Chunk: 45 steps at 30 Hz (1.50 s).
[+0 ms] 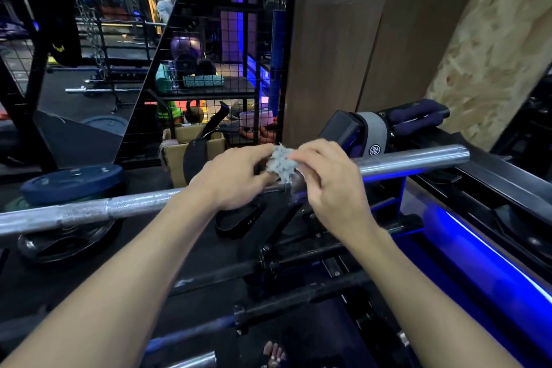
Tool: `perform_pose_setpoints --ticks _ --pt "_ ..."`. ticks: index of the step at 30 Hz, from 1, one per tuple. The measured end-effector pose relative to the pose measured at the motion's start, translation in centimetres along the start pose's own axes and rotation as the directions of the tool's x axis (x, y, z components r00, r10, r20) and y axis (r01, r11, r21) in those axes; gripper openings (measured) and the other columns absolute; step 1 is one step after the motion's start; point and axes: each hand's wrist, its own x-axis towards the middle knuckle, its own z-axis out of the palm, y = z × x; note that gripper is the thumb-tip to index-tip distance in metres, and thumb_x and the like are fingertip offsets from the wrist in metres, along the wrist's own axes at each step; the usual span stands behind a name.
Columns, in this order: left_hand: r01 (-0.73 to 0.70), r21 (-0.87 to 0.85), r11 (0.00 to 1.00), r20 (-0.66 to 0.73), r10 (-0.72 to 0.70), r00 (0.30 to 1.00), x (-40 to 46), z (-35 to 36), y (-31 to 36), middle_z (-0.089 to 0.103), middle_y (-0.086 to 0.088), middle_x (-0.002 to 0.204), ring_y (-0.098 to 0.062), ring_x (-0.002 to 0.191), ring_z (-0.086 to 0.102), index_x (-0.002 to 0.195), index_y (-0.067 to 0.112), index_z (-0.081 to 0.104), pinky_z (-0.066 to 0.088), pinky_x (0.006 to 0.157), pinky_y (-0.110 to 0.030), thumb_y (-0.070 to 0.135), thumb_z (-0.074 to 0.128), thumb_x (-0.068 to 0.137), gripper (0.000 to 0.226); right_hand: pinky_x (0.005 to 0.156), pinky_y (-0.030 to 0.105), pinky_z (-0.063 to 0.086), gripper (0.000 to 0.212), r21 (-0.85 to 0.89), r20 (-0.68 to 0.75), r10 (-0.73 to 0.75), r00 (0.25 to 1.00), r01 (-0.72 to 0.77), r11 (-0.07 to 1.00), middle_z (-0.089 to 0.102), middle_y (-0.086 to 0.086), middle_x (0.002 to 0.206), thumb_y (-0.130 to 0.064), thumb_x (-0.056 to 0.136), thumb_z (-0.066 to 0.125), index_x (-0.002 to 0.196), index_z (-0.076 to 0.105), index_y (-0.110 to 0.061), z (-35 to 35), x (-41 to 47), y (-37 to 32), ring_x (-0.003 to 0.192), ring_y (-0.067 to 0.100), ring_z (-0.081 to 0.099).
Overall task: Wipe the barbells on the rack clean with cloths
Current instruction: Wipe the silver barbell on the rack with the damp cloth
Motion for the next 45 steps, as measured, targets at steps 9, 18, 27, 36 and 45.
perform_pose_setpoints --ticks 9,18,27,36,45 --pt "0.016 -0.052 0.999 0.014 -0.015 1.0 0.2 -0.2 -0.1 0.061 0.023 0.085 -0.014 0.089 0.06 0.124 0.047 0.06 0.054 0.088 -0.042 0.053 0.05 0.1 0.026 0.078 0.036 0.054 0.03 0.056 0.098 -0.053 0.994 0.047 0.997 0.064 -0.002 0.105 0.008 0.086 0.07 0.11 0.074 -0.009 0.4 -6.4 -0.6 0.091 0.022 0.059" --pt "0.052 -0.026 0.998 0.107 -0.049 0.993 0.5 -0.4 -0.2 0.073 0.012 0.09 -0.014 0.092 0.062 0.117 0.044 0.065 0.05 0.09 -0.035 0.052 0.04 0.104 0.029 0.082 0.03 0.049 0.02 0.024 -0.066 0.051 0.996 -0.05 0.998 0.058 0.0 0.103 -0.002 0.094 0.063 0.109 0.075 -0.008 -3.1 2.0 0.7 0.096 0.021 0.058" --pt "0.088 0.043 0.995 0.168 -0.094 0.981 0.7 -0.4 0.7 0.069 0.008 0.088 -0.023 0.096 0.062 0.091 0.036 0.066 0.05 0.088 -0.038 0.046 0.032 0.107 0.038 0.079 0.03 0.048 0.016 0.058 0.002 0.013 1.0 -0.013 0.998 0.061 0.001 0.099 0.001 0.092 0.067 0.105 0.075 -0.006 -0.9 -3.6 -0.8 0.091 0.021 0.056" --pt "0.13 0.137 0.982 0.165 -0.152 0.975 0.7 -0.1 0.8 0.055 0.001 0.076 -0.03 0.083 0.055 0.066 0.021 0.046 0.04 0.073 -0.037 0.049 0.025 0.105 0.052 0.078 0.027 0.048 0.016 0.06 0.038 0.047 0.998 -0.049 0.997 0.06 -0.003 0.095 -0.006 0.094 0.066 0.105 0.076 -0.01 -0.8 -0.5 -0.6 0.09 0.016 0.056" --pt "0.116 0.129 0.985 0.101 -0.129 0.987 0.6 0.3 0.6 0.065 0.002 0.102 -0.028 0.098 0.061 0.085 0.028 0.056 0.05 0.088 -0.044 0.057 0.027 0.105 0.046 0.084 0.024 0.049 0.021 0.143 0.04 0.065 0.997 -0.07 0.987 0.062 -0.003 0.1 0.004 0.091 0.068 0.106 0.076 -0.008 -1.3 -5.1 -0.6 0.095 0.013 0.058"
